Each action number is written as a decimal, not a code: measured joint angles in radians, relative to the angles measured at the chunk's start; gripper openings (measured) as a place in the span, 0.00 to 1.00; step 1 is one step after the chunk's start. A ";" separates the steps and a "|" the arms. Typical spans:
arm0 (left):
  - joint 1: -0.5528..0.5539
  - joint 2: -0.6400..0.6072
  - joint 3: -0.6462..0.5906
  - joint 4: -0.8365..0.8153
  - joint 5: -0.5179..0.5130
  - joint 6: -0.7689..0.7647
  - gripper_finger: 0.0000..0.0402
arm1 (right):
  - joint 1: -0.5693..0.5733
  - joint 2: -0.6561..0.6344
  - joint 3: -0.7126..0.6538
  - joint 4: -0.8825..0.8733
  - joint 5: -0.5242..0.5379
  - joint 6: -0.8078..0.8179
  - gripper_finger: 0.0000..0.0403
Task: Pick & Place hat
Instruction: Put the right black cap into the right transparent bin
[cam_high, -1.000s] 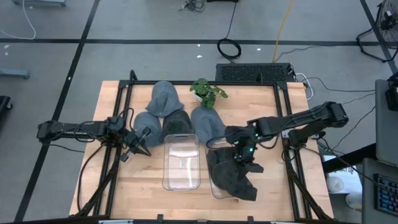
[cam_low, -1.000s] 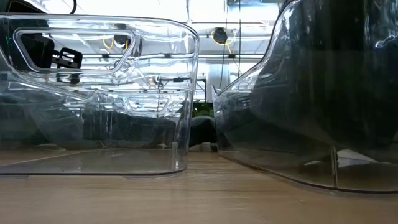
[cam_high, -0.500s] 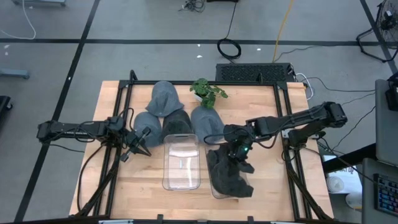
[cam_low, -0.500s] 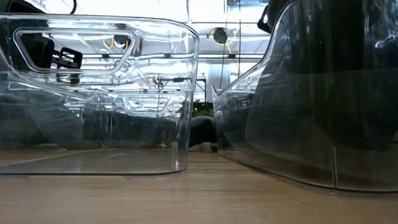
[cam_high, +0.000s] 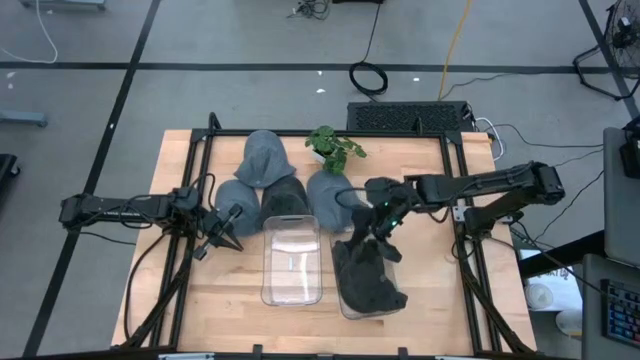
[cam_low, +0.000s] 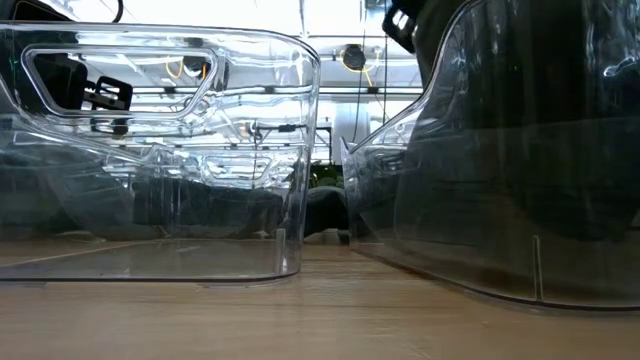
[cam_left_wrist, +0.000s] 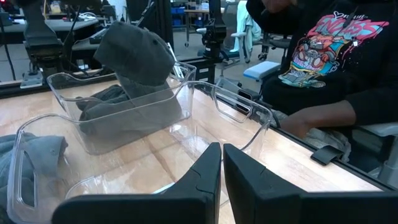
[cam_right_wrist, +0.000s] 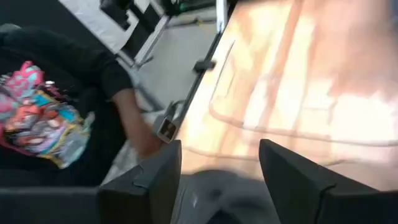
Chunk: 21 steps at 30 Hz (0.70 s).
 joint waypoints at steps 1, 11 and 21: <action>0.000 0.000 0.000 0.000 0.000 0.000 0.06 | -0.003 -0.015 0.000 0.003 0.015 -0.015 0.51; 0.000 0.000 0.000 0.000 0.000 0.000 0.06 | 0.197 -0.158 0.000 0.038 0.415 -0.149 0.52; 0.000 0.000 0.000 0.000 0.000 0.000 0.06 | 0.468 -0.157 0.000 -0.261 0.885 0.016 0.52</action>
